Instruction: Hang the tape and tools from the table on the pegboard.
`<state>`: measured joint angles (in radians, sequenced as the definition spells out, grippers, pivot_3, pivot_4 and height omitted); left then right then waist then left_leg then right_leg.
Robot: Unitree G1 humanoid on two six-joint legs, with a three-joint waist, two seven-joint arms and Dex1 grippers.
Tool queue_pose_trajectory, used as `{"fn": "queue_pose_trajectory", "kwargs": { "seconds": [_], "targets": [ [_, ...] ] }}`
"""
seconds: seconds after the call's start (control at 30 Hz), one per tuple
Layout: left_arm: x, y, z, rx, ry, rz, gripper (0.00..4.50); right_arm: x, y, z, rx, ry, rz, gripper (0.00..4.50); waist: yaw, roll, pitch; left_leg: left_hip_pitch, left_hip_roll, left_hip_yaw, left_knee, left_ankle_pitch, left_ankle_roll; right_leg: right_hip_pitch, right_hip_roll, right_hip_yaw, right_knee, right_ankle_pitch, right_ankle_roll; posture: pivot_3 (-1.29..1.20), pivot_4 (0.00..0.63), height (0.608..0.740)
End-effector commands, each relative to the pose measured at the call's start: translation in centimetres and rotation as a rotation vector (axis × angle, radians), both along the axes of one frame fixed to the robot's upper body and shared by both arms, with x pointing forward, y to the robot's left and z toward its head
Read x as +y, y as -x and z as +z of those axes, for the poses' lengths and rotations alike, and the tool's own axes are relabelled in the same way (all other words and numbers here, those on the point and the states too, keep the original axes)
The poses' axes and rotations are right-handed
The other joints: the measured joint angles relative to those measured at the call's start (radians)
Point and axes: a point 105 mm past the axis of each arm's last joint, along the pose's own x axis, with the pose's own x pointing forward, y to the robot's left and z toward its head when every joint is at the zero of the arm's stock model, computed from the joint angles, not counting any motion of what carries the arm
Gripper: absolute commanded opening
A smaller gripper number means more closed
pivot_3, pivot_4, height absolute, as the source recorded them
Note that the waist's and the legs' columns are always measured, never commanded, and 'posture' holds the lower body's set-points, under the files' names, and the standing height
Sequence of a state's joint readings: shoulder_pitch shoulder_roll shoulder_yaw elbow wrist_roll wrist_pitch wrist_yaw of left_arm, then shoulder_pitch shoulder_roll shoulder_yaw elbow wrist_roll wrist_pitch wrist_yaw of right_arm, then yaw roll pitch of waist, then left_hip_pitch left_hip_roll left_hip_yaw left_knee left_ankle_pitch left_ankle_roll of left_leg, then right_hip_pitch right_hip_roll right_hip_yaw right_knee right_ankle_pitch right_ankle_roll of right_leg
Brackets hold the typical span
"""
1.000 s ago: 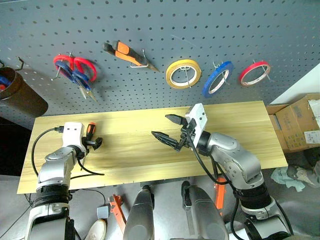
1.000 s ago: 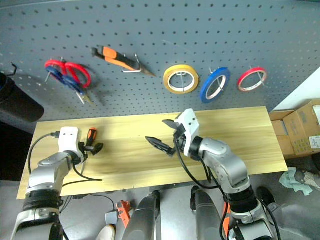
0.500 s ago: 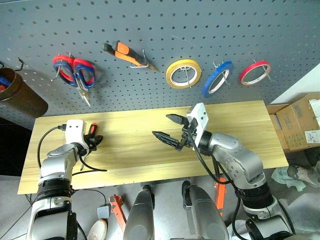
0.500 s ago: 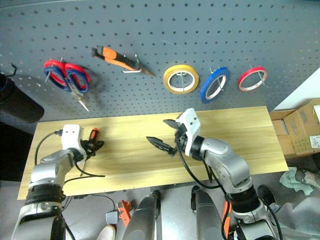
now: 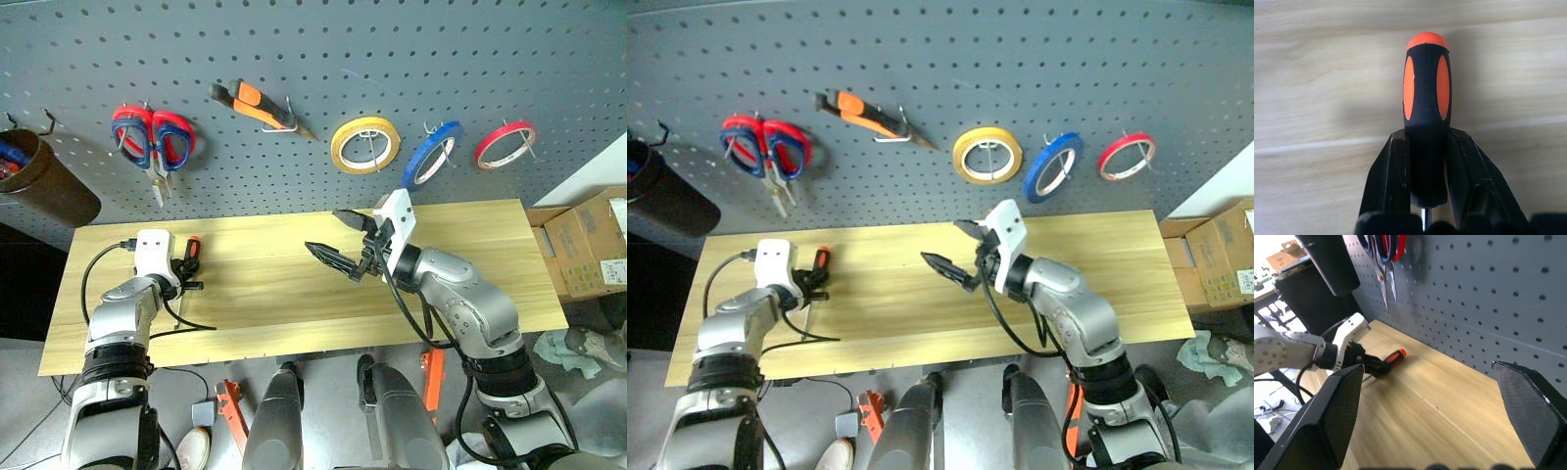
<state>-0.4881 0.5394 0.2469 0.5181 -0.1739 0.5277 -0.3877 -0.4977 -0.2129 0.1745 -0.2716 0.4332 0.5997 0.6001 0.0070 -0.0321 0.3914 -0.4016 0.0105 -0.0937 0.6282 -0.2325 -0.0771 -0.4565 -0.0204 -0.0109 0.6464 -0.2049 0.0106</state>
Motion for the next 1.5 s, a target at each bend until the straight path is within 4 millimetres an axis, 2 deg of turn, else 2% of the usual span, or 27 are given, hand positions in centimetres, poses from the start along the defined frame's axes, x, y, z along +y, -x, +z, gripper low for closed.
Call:
{"fn": "queue_pose_trajectory", "kwargs": {
  "seconds": [0.03,0.2,0.33,0.43,0.5,0.63,0.77,0.87,0.97,1.1,1.13,1.2,1.27,1.33,1.37,1.5],
  "targets": [
    [-1.1,-0.1,-1.1,0.026,0.015,-0.019,0.68,0.2,2.2,2.2,-0.046,-0.075,0.116,4.50,0.001,0.000,-0.006,0.000,0.000,0.000,0.000,0.000,-0.001,0.000,0.000,0.000,0.000,0.000,0.000,0.07,0.275,0.740],
    [-1.5,-0.8,-0.3,-0.012,-0.064,-0.064,0.68,0.3,3.0,2.6,-0.028,-0.094,0.176,4.50,0.002,-0.009,-0.042,-0.002,0.000,0.000,0.000,0.002,-0.004,0.000,0.000,-0.002,-0.002,0.001,0.000,0.07,0.201,0.740],
    [-3.1,-0.4,0.5,-0.067,-0.273,-0.217,0.68,0.1,2.5,3.6,-0.024,-0.160,0.135,4.50,0.003,-0.017,-0.075,-0.002,0.000,0.000,0.000,0.002,-0.005,0.000,0.000,-0.002,-0.002,0.004,-0.005,0.09,0.156,0.740],
    [-2.8,0.1,1.7,-0.129,-0.303,-0.138,0.68,0.1,2.3,4.1,-0.030,-0.206,0.100,4.50,0.002,-0.020,-0.097,-0.001,0.001,0.000,0.000,0.002,-0.006,0.000,0.000,-0.001,-0.002,0.004,-0.005,0.12,0.124,0.740],
    [-2.4,0.9,2.2,-0.155,-0.320,-0.075,0.68,0.2,2.5,4.2,-0.028,-0.233,0.091,4.50,0.005,-0.019,-0.113,-0.001,0.001,0.000,0.000,0.002,-0.006,0.000,0.000,-0.001,-0.002,0.004,-0.005,0.13,0.110,0.740],
    [-1.7,4.4,4.5,-0.269,-0.410,0.118,0.68,0.3,3.5,4.7,-0.005,-0.320,0.113,4.50,0.011,-0.020,-0.153,0.000,0.001,0.002,-0.001,0.001,-0.007,0.000,-0.001,0.000,-0.002,0.004,-0.006,0.19,0.056,0.740],
    [-2.1,7.1,5.4,-0.298,-0.434,0.191,0.68,0.8,3.9,5.8,-0.004,-0.378,0.161,4.50,0.027,-0.020,-0.191,0.002,0.001,0.004,0.000,-0.001,-0.004,0.002,0.001,0.001,-0.002,0.004,-0.005,0.23,0.038,0.740],
    [-2.1,8.5,5.4,-0.291,-0.425,0.229,0.68,1.2,3.9,6.1,-0.009,-0.395,0.181,4.50,0.043,-0.019,-0.211,0.009,0.001,0.004,0.000,-0.001,-0.003,0.009,0.004,0.000,-0.003,0.003,-0.003,0.26,0.024,0.740],
    [-1.3,9.0,7.5,-0.361,-0.463,0.297,0.68,1.1,3.8,6.6,-0.011,-0.425,0.190,4.50,0.053,-0.019,-0.232,0.021,0.002,0.005,0.000,-0.001,-0.002,0.021,0.005,-0.001,-0.007,0.003,-0.006,0.29,0.010,0.740],
    [-1.3,7.0,12.7,-0.541,-0.524,0.305,0.68,0.9,3.4,7.5,-0.013,-0.470,0.185,4.50,0.083,-0.017,-0.250,0.021,0.005,0.007,0.001,0.001,0.001,0.026,0.006,-0.004,-0.010,0.004,-0.010,0.31,0.000,0.740],
    [-1.3,6.4,13.8,-0.572,-0.524,0.302,0.68,1.0,3.2,7.7,-0.015,-0.481,0.186,4.50,0.090,-0.017,-0.254,0.022,0.005,0.007,0.001,0.002,0.002,0.028,0.006,-0.005,-0.011,0.004,-0.010,0.30,0.000,0.740],
    [-1.2,4.8,17.2,-0.666,-0.532,0.291,0.68,1.5,3.0,8.4,-0.029,-0.499,0.195,4.50,0.105,-0.015,-0.263,0.023,0.006,0.007,0.001,0.002,0.003,0.031,0.007,-0.005,-0.015,0.007,-0.010,0.30,0.000,0.740],
    [-1.0,3.8,19.6,-0.725,-0.541,0.284,0.68,1.8,2.8,8.8,-0.038,-0.505,0.201,4.50,0.109,-0.015,-0.268,0.025,0.006,0.007,0.001,0.003,0.003,0.034,0.007,-0.005,-0.017,0.009,-0.010,0.31,0.000,0.740],
    [-0.5,1.8,23.0,-0.792,-0.529,0.257,0.68,2.1,2.5,9.0,-0.056,-0.505,0.199,4.50,0.115,-0.015,-0.278,0.027,0.005,0.009,0.001,0.003,0.004,0.035,0.007,-0.002,-0.018,0.010,-0.009,0.30,0.000,0.740],
    [-0.4,1.0,24.1,-0.808,-0.505,0.238,0.68,2.2,2.2,9.1,-0.061,-0.500,0.192,4.50,0.119,-0.016,-0.278,0.027,0.004,0.009,0.001,0.003,0.004,0.036,0.007,-0.002,-0.019,0.010,-0.009,0.29,0.000,0.740],
    [-0.3,-1.9,25.0,-0.811,-0.351,0.200,0.68,2.4,1.7,9.3,-0.090,-0.480,0.177,4.50,0.126,-0.013,-0.281,0.027,0.005,0.010,-0.001,0.002,0.003,0.035,0.008,0.000,-0.019,0.013,-0.003,0.28,0.000,0.740]
  ]
}}
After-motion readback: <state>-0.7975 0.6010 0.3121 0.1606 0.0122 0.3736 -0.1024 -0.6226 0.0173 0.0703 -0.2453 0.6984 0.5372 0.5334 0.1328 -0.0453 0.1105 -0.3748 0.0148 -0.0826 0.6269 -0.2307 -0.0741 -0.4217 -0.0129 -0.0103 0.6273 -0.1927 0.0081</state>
